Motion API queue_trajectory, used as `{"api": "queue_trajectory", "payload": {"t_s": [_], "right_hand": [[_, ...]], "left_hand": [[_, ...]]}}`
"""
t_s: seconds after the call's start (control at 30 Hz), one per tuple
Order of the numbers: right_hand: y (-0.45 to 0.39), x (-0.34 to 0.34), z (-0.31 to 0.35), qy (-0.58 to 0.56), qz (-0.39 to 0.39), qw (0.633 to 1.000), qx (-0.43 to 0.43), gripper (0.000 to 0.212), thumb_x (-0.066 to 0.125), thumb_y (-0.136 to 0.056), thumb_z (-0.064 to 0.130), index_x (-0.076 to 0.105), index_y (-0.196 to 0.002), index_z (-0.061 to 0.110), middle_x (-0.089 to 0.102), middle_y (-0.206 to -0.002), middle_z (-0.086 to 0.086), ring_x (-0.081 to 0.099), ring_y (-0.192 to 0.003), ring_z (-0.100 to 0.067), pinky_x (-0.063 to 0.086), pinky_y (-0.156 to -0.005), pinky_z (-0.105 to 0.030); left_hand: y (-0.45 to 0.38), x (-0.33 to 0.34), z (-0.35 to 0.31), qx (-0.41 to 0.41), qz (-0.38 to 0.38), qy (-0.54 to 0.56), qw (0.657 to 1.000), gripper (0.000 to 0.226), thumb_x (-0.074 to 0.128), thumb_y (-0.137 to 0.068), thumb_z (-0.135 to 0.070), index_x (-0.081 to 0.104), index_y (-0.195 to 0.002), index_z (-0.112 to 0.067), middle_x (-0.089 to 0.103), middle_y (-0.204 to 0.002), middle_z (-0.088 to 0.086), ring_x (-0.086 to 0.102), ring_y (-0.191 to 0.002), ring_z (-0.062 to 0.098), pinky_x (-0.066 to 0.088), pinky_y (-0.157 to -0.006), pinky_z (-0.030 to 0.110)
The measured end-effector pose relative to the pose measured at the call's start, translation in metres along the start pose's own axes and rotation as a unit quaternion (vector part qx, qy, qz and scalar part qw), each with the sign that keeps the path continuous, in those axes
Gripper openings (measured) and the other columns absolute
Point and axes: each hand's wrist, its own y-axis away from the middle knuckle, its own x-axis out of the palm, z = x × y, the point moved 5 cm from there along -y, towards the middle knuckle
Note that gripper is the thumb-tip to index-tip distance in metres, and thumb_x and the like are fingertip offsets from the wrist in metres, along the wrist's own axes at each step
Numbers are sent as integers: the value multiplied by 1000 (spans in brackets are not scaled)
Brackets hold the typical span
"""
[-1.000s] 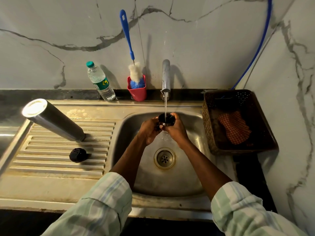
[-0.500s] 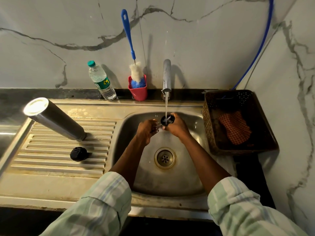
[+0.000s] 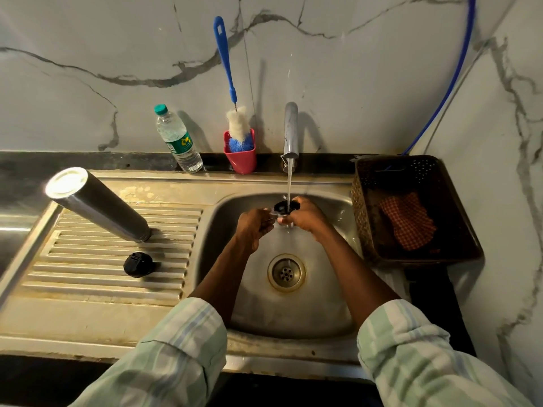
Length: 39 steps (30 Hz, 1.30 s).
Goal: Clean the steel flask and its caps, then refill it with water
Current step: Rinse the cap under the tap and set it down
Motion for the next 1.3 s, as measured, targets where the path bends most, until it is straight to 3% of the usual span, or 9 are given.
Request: {"api": "queue_trajectory", "payload": {"t_s": [0.17, 0.4, 0.6, 0.73, 0.87, 0.97, 1.03, 1.17, 1.3], "right_hand": [[6, 3, 2, -97, 57, 990, 80, 40, 72, -84, 39, 61, -109, 10, 67, -103, -16, 67, -81, -23, 60, -72, -34], [20, 16, -13, -330, 121, 907, 233, 62, 45, -94, 55, 65, -112, -2, 68, -80, -15, 63, -56, -19, 50, -46, -22], [21, 22, -21, -467, 93, 849, 230, 46, 60, -91, 41, 61, -115, 2, 67, -104, -21, 69, -81, -34, 58, -53, -33], [18, 22, -20, -397, 65, 903, 152, 22, 64, -86, 15, 61, -107, 7, 64, -104, -15, 65, -87, -25, 58, -73, -35], [19, 23, -19, -357, 9, 931, 70, 59, 73, -76, -3, 44, -127, 7, 62, -111, -13, 65, -90, -21, 59, -72, -35], [23, 13, -10, -135, -76, 988, -15, 65, 77, -74, 1, 39, -125, 16, 58, -119, -9, 60, -99, -21, 52, -72, -30], [23, 9, -5, -37, -98, 994, -30, 67, 77, -75, 4, 40, -129, 18, 57, -122, -8, 57, -103, -22, 48, -71, -26], [15, -2, 0, 22, -70, 997, 7, 73, 81, -72, 9, 42, -132, 20, 58, -125, -9, 58, -113, -30, 53, -91, -42], [15, -2, 9, 7, -16, 1000, -9, 67, 82, -71, 11, 47, -128, 19, 59, -112, -1, 58, -105, -21, 52, -85, -35]], "left_hand": [[8, 5, -8, 45, 33, 15, 998, 21, 54, -99, -21, 69, -108, -10, 73, -105, 11, 69, -101, 24, 56, -90, 33], [14, 18, -11, 50, 66, 10, 997, 22, 58, -98, -27, 70, -108, -12, 74, -102, 8, 69, -96, 22, 56, -82, 33], [20, 24, -14, 49, 74, -14, 996, 20, 52, -101, -19, 71, -102, -14, 73, -100, 7, 68, -100, 24, 55, -89, 33], [21, 24, -19, 51, 83, 7, 995, 20, 53, -99, -13, 73, -99, -16, 75, -95, 3, 69, -96, 17, 53, -84, 28], [20, 22, -21, 49, 97, 13, 994, 17, 58, -95, -14, 73, -101, -10, 76, -95, 7, 70, -94, 20, 55, -81, 32], [15, 16, -17, 41, 75, -9, 996, 21, 52, -98, -14, 68, -109, -8, 73, -105, 11, 68, -101, 23, 55, -82, 32], [12, 11, -13, 38, 46, -21, 998, 23, 49, -98, -14, 67, -112, -8, 70, -111, 14, 66, -107, 26, 55, -86, 33], [13, 4, -10, 31, 15, -28, 999, 17, 51, -97, -13, 68, -102, -10, 68, -106, 14, 64, -99, 26, 54, -89, 35], [15, 6, -8, 35, 33, -28, 998, 22, 50, -97, -12, 68, -106, -6, 71, -104, 16, 67, -99, 27, 56, -87, 34]]}}
